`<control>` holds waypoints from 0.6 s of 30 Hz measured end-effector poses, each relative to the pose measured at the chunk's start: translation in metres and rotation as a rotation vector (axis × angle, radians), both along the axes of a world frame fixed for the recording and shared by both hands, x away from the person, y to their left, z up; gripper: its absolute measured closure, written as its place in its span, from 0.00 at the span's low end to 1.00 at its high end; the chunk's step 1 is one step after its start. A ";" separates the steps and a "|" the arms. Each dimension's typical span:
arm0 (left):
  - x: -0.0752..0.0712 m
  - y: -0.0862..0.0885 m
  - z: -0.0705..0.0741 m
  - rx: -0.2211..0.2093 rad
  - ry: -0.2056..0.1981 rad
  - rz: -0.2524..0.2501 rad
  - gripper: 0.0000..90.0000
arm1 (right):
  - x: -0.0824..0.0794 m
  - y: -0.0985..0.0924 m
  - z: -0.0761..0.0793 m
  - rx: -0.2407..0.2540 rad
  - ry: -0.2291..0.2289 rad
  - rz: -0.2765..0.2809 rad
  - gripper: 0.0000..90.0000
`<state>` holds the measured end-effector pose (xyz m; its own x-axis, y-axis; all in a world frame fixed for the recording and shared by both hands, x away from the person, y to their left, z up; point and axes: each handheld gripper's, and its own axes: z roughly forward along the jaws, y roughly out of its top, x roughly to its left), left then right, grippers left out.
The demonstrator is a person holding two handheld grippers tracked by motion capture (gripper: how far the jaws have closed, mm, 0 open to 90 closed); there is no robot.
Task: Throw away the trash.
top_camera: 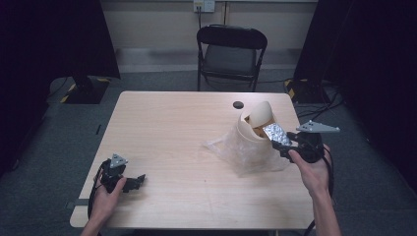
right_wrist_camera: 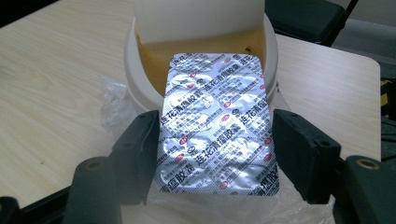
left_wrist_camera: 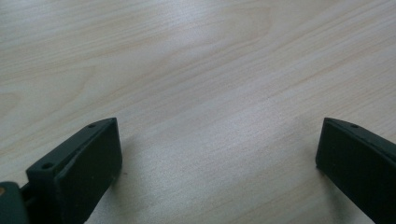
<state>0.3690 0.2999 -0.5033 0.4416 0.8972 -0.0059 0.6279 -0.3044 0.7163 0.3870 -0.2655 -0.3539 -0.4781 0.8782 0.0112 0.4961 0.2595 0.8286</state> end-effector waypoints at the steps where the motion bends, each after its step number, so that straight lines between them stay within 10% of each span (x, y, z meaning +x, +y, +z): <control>1: 0.000 0.000 0.000 -0.002 -0.001 0.002 0.00 | 0.002 0.001 -0.001 -0.012 0.008 -0.003 0.38; 18: 0.000 0.000 0.000 -0.001 0.000 0.001 0.00 | 0.030 0.018 0.002 -0.024 0.015 0.008 0.38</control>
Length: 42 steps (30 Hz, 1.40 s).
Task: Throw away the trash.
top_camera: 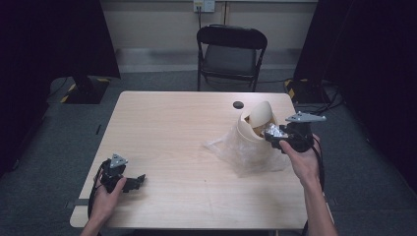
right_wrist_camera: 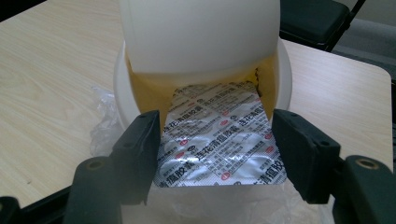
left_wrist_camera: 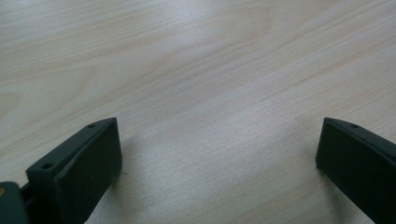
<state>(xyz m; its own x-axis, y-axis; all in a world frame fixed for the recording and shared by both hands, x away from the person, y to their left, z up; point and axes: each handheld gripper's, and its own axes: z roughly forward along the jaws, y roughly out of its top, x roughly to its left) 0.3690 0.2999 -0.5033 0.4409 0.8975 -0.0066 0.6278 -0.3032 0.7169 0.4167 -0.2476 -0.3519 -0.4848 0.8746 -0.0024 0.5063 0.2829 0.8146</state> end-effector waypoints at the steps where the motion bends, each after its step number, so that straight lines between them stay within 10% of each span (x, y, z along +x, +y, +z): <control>1: 0.000 0.000 0.000 0.000 0.000 0.000 0.00 | 0.003 0.002 0.000 -0.003 0.009 0.000 0.39; 17: 0.000 0.000 0.000 0.000 0.000 0.000 0.00 | 0.015 0.008 0.000 0.052 -0.020 -0.021 0.51; 23: 0.000 0.000 0.000 0.001 0.001 -0.001 0.00 | 0.010 0.006 0.002 0.064 -0.033 -0.044 0.31; 31: 0.000 0.000 0.000 0.001 0.000 -0.001 0.00 | -0.005 0.000 -0.007 0.142 -0.061 -0.084 0.23; 42: 0.000 -0.001 0.000 -0.007 0.001 0.006 0.00 | -0.026 -0.001 -0.012 0.123 -0.082 -0.053 0.16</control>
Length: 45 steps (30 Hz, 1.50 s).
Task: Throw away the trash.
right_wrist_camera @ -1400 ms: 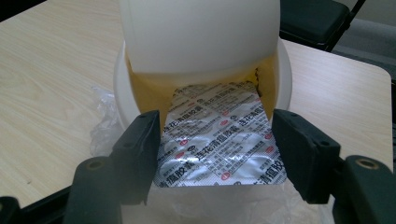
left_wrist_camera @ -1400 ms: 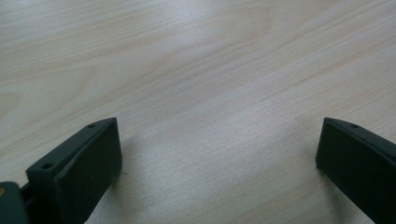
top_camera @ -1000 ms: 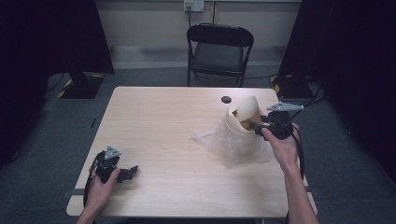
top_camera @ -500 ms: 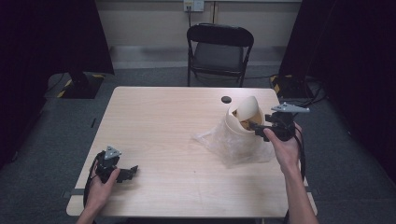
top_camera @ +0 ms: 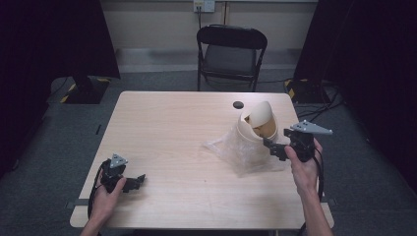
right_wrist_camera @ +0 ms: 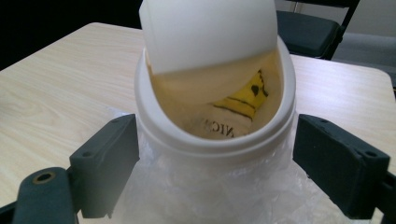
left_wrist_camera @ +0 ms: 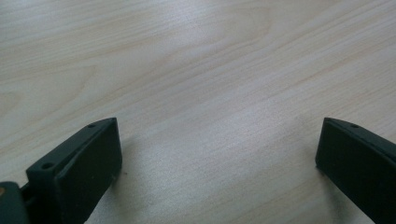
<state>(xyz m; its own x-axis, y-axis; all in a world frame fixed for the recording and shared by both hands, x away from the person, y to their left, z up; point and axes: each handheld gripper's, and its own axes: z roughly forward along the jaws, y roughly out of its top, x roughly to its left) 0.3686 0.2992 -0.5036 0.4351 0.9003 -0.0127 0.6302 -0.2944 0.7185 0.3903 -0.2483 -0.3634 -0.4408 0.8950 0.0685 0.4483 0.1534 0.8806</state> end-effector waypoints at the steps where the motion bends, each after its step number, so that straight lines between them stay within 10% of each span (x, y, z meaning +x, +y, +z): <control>1: 0.000 0.000 0.000 0.002 0.000 -0.001 0.00 | -0.003 -0.001 -0.003 -0.006 0.013 -0.006 0.16; 14: -0.001 0.000 0.000 0.004 0.001 0.000 0.00 | -0.024 -0.003 -0.027 -0.030 0.075 -0.003 0.16; 23: -0.001 0.001 0.001 0.012 0.001 -0.004 0.00 | -0.034 0.002 -0.072 -0.088 0.136 -0.006 0.16; 45: -0.001 0.000 0.000 0.004 0.000 0.000 0.00 | -0.027 0.025 -0.134 -0.194 0.221 -0.014 0.16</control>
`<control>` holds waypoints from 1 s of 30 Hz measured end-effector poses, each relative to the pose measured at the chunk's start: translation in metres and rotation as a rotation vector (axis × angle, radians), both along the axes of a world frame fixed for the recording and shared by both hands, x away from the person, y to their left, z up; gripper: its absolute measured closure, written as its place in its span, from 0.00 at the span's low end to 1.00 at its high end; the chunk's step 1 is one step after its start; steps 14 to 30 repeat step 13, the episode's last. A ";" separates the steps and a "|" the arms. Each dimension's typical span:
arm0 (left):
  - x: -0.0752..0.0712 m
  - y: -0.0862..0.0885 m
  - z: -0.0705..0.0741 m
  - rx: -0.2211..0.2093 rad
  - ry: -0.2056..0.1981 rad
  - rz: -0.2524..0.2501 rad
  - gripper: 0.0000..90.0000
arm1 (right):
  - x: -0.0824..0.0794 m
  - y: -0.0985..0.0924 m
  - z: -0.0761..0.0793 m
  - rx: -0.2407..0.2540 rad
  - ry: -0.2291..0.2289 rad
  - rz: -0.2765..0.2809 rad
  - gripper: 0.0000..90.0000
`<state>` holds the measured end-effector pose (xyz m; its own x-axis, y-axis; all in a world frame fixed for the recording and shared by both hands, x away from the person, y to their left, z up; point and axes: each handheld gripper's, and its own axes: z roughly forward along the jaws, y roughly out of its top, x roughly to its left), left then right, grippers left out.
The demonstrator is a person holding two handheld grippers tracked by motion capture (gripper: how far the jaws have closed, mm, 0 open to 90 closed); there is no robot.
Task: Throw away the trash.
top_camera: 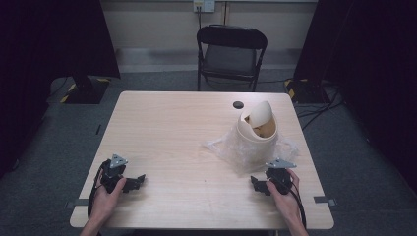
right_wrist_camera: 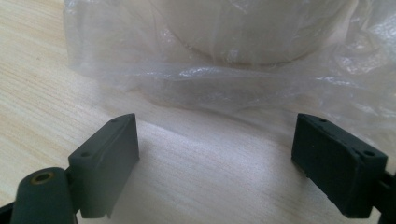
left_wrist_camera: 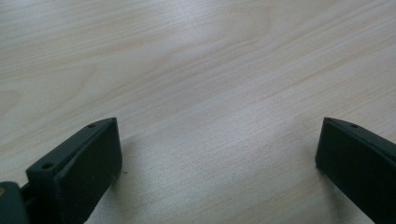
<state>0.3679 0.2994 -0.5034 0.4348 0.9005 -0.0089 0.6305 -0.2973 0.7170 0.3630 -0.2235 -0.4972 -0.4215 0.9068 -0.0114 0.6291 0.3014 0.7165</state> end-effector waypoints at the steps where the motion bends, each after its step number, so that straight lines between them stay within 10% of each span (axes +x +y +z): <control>1: 0.000 0.000 0.000 0.000 0.000 0.000 0.00 | 0.000 0.000 0.000 0.000 0.000 0.000 0.16; 30: 0.000 0.000 0.000 0.000 0.000 0.000 0.00 | -0.002 0.000 -0.003 0.010 -0.024 -0.012 0.15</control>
